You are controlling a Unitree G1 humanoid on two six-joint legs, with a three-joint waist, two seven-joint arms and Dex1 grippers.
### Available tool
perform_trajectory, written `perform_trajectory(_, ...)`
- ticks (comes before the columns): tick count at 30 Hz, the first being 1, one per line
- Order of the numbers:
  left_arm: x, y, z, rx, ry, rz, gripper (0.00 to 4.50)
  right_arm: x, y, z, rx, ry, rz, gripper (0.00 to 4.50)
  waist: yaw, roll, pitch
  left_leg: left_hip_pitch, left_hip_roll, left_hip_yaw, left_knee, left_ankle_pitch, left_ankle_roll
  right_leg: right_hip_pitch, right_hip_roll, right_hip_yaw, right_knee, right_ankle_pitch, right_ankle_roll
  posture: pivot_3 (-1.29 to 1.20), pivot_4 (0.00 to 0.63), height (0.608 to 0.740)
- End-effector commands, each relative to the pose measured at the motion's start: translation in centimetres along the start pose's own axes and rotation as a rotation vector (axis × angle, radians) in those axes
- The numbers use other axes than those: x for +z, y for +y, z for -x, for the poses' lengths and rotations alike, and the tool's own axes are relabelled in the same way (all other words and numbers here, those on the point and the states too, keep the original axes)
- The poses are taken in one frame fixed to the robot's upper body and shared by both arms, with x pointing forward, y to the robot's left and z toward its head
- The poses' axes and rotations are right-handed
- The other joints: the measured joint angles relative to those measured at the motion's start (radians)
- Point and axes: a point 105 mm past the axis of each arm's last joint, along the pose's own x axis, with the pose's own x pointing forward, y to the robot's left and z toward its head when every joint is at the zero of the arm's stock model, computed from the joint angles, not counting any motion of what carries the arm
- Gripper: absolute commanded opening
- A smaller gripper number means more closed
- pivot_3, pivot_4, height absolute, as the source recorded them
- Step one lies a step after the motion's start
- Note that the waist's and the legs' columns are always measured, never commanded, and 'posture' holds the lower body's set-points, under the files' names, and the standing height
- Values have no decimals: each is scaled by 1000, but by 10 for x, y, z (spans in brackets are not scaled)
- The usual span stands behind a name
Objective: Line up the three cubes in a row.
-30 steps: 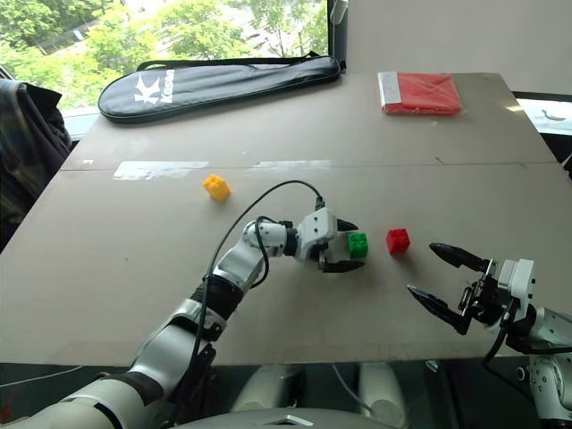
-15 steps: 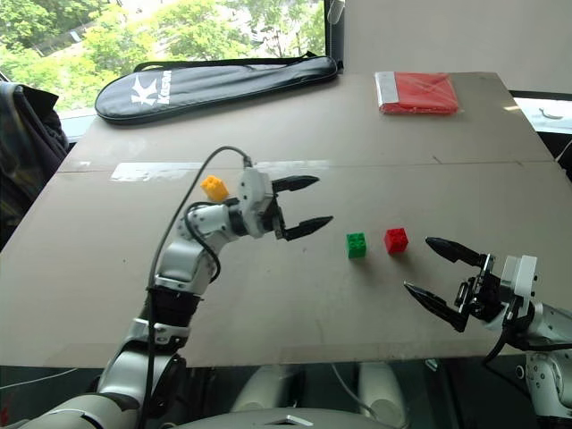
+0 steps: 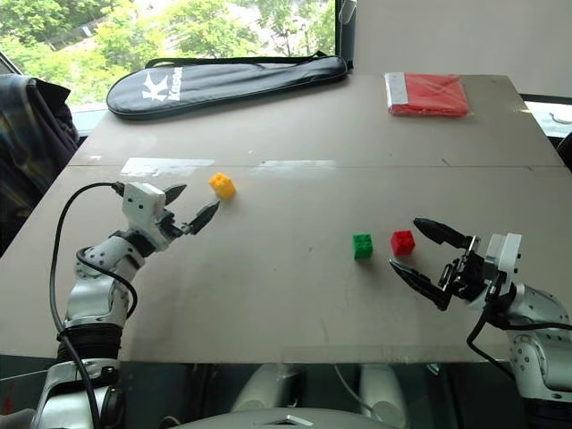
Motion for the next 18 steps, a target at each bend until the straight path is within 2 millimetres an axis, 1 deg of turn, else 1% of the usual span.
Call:
perform_trajectory(1,4,6,-11,29,-17,-45,4393,8,0,-1,6,-23,40,4500,1,0,0,0,0,0,0,0,0,0,0,0,0,0,0,0,150,740)
perform_trajectory(4,-4,2,-22,-18,22,-49,4393,8,2,-2,3,-25,41,4500,0,0,0,0,0,0,0,0,0,0,0,0,0,0,0,0,150,740)
perform_trajectory(8,-18,-1,-33,-119,120,-59,4393,9,5,-4,5,-28,42,4500,-2,0,0,0,-1,0,0,0,0,0,0,0,0,0,0,0,150,740)
perform_trajectory(13,-21,4,-48,-127,172,-73,4393,10,7,-4,3,-31,46,4500,-4,0,0,0,-3,0,0,0,1,0,1,0,1,0,0,0,150,740)
perform_trajectory(18,-17,2,-60,-113,159,-53,4393,12,7,-6,0,-30,59,4500,-6,0,0,0,-4,0,0,0,1,0,0,0,1,0,0,0,150,740)
